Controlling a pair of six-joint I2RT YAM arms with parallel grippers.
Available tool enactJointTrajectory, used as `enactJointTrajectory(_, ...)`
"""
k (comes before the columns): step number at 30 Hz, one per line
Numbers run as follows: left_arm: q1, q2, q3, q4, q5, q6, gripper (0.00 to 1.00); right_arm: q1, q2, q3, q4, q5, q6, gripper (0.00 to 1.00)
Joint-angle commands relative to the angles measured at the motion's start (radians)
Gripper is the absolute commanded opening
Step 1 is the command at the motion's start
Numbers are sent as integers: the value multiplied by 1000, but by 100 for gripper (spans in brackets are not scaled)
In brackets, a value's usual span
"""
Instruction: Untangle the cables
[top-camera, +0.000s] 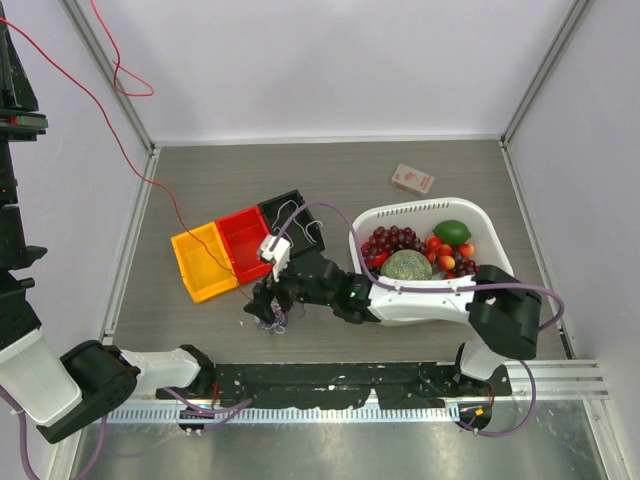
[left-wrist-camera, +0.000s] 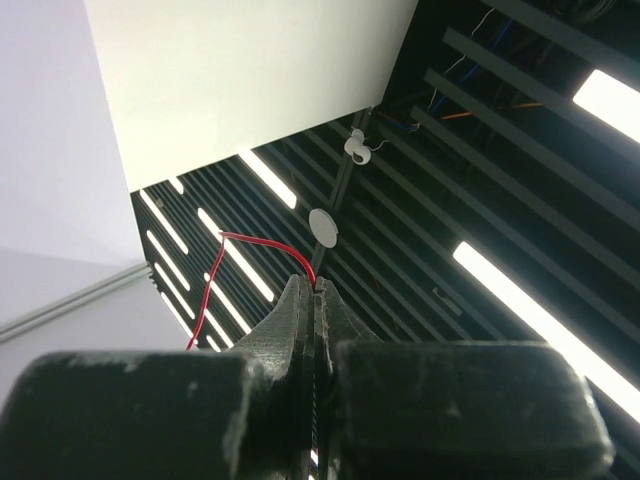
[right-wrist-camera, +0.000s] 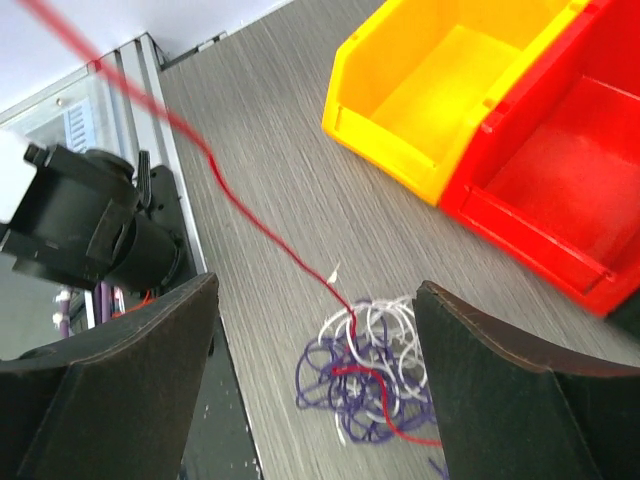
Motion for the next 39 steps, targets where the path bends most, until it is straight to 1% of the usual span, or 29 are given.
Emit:
enactJointTrajectory(1, -4, 3, 0, 8, -11, -9, 0, 7, 79, 97, 98, 2, -11, 82)
enactJointTrajectory(2, -3, 1, 0, 6, -10, -7, 0, 5, 90, 110, 104, 11, -4, 79)
enactJointTrajectory(3, -4, 0, 0, 5, -10, -5, 0, 7, 114, 120, 104, 44, 1, 70)
enactJointTrajectory(6, -4, -7, -9, -3, -14, -1, 0, 7, 136, 159, 92, 77, 6, 56)
enactJointTrajectory(7, -3, -11, -24, 0, -11, -1, 0, 7, 134, 166, 93, 77, 4, 44)
enactJointTrajectory(8, -3, -16, -37, 3, -11, -2, 0, 8, 122, 176, 95, 77, 4, 36)
enactJointTrajectory(9, -4, -19, -49, 3, -10, 1, 0, 7, 116, 184, 89, 77, 7, 15)
enactJointTrajectory(11, -3, -34, -75, -8, -10, 2, 0, 7, 72, 218, 40, 75, 18, 1)
enactJointTrajectory(13, -3, -60, -115, -32, -3, 25, 0, 7, -6, 262, -48, 72, 21, 1)
enactJointTrajectory(14, -3, -76, -133, -60, -2, 43, 0, 7, -72, 299, -116, 77, 19, 1)
enactJointTrajectory(15, -3, -95, -161, -101, -2, 56, 0, 7, -102, 352, -207, 77, 13, 1)
enactJointTrajectory(16, -3, -117, -196, -147, -8, 67, 0, 7, -155, 380, -265, 115, 9, 1)
enactJointTrajectory(17, -3, -149, -246, -190, -22, 74, 0, 7, -175, 440, -361, 118, 1, 1)
enactJointTrajectory(18, -3, -186, -312, -213, -28, 76, 0, 8, -215, 457, -402, 126, -1, 1)
enactJointTrajectory(19, -4, -218, -371, -233, -42, 76, 0, 7, -253, 437, -425, 140, 1, 1)
enactJointTrajectory(20, -4, -255, -438, -242, -52, 76, 0, 7, -272, 411, -424, 175, 13, 1)
enactJointTrajectory(21, -3, -284, -489, -258, -63, 82, 0, 7, -310, 317, -386, 187, 28, 1)
enactJointTrajectory(22, -3, -309, -538, -287, -78, 82, 0, 4, -323, 263, -360, 206, 30, 1)
enactJointTrajectory(23, -4, -329, -567, -326, -89, 80, 0, -1, -341, 145, -296, 219, 35, 1)
enactJointTrajectory(24, -3, -339, -581, -368, -98, 77, 0, -30, -340, 94, -272, 227, 64, 1)
enactJointTrajectory(25, -4, -355, -592, -402, -105, 79, 0, -47, -315, 25, -255, 191, 81, 1)
enactJointTrajectory(26, -3, -359, -598, -437, -108, 76, 0, -86, -300, 11, -263, 162, 132, 1)
enactJointTrajectory(27, -3, -362, -603, -460, -108, 76, 0, -102, -286, -12, -254, 99, 147, 1)
enactJointTrajectory(29, -3, -367, -604, -508, -100, 76, 0, -100, -286, -47, -209, 95, 138, 1)
enactJointTrajectory(31, -4, -370, -606, -534, -88, 71, 0, -103, -272, 0, -261, 112, 128, 1)
enactJointTrajectory(35, -4, -353, -603, -549, -40, 82, 0, -104, -267, 171, -416, 127, 47, 1)
enactJointTrajectory(36, -3, -346, -597, -551, -22, 87, 0, -102, -278, 239, -471, 132, 41, 1)
enactJointTrajectory(39, -4, -314, -581, -554, 39, 110, 0, -102, -326, 302, -516, 144, 53, 1)
